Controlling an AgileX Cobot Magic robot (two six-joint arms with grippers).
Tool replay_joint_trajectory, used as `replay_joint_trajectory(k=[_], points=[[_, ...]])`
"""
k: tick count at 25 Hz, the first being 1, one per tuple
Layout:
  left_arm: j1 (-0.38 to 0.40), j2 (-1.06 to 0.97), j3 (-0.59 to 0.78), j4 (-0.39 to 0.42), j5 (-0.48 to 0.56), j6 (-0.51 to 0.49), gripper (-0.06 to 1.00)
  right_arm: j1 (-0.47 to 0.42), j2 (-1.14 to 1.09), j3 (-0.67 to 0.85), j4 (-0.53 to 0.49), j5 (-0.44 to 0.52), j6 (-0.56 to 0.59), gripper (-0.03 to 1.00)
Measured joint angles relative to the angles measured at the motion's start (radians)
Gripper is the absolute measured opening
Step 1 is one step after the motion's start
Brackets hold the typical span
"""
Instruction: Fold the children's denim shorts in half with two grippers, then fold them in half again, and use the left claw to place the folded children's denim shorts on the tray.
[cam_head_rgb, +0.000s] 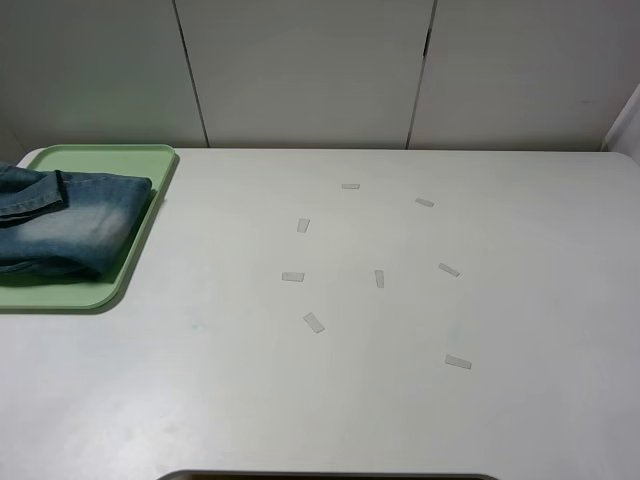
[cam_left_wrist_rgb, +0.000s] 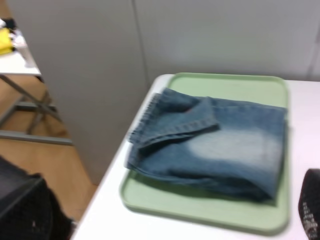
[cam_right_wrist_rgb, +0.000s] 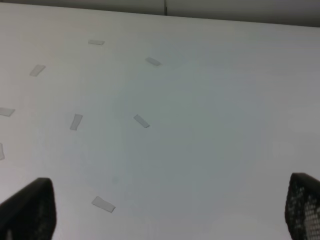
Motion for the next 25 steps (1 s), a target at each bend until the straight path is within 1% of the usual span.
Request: replay_joint_trajectory(k=[3,6,7,13,18,21,25], points=[[0.000,-0.047,0.011,-0.063,0.051,0.000,0.99,0.000,0.000,0.000,0.000,0.000,0.000,0.69],[0.000,-0.059,0.040,-0.087,0.107,0.003,0.99,0.000,0.000,0.000,0.000,0.000,0.000,0.69],[0.000,-0.059,0.040,-0.087,0.107,0.003,0.99,0.000,0.000,0.000,0.000,0.000,0.000,0.69],[-0.011,-0.062,0.127,-0.152,0.200,0.036,0.99,0.000,0.000,0.000,0.000,0.000,0.000,0.69],[-0.051,-0.062,0.133,-0.156,0.208,0.042,0.99,0.000,0.000,0.000,0.000,0.000,0.000,0.69],[-0.096,-0.062,0.133,-0.156,0.208,0.043,0.99,0.000,0.000,0.000,0.000,0.000,0.000,0.69],[-0.107,-0.062,0.133,-0.167,0.208,0.044,0.99,0.000,0.000,0.000,0.001,0.000,0.000,0.69]])
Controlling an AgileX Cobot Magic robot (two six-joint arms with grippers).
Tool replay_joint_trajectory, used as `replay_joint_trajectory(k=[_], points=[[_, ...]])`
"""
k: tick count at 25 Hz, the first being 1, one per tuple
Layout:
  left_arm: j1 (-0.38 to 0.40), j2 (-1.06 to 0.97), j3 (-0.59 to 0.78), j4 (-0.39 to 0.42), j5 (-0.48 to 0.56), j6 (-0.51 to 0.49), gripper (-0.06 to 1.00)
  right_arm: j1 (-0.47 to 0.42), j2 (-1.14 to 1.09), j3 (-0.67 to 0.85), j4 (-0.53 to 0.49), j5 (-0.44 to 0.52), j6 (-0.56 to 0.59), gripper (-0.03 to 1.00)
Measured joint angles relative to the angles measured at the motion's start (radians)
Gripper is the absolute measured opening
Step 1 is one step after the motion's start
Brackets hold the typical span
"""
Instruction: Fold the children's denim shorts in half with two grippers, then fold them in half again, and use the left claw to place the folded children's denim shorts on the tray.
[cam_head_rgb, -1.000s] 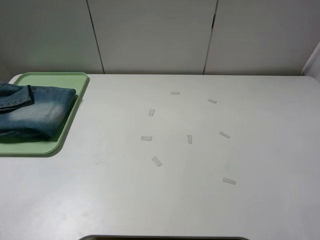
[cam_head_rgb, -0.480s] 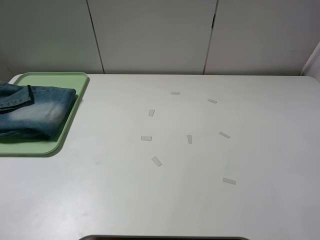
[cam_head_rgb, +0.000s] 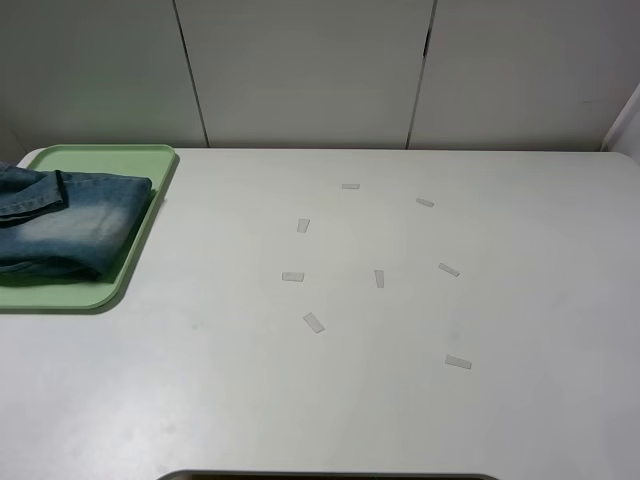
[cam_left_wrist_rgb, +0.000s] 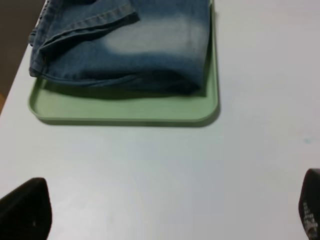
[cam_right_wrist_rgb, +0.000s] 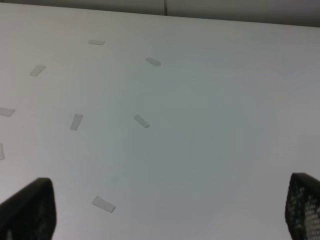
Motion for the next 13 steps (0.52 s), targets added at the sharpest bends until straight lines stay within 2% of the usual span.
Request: replay_joint_trajectory(k=[6,13], points=[[-0.006,0.000,0.000,-0.072,0.003,0.006,0.99,0.000,0.000,0.000,0.000,0.000,0.000,0.69],[-0.043,0.000,0.000,-0.072,0.003,0.008,0.99,0.000,0.000,0.000,0.000,0.000,0.000,0.69]])
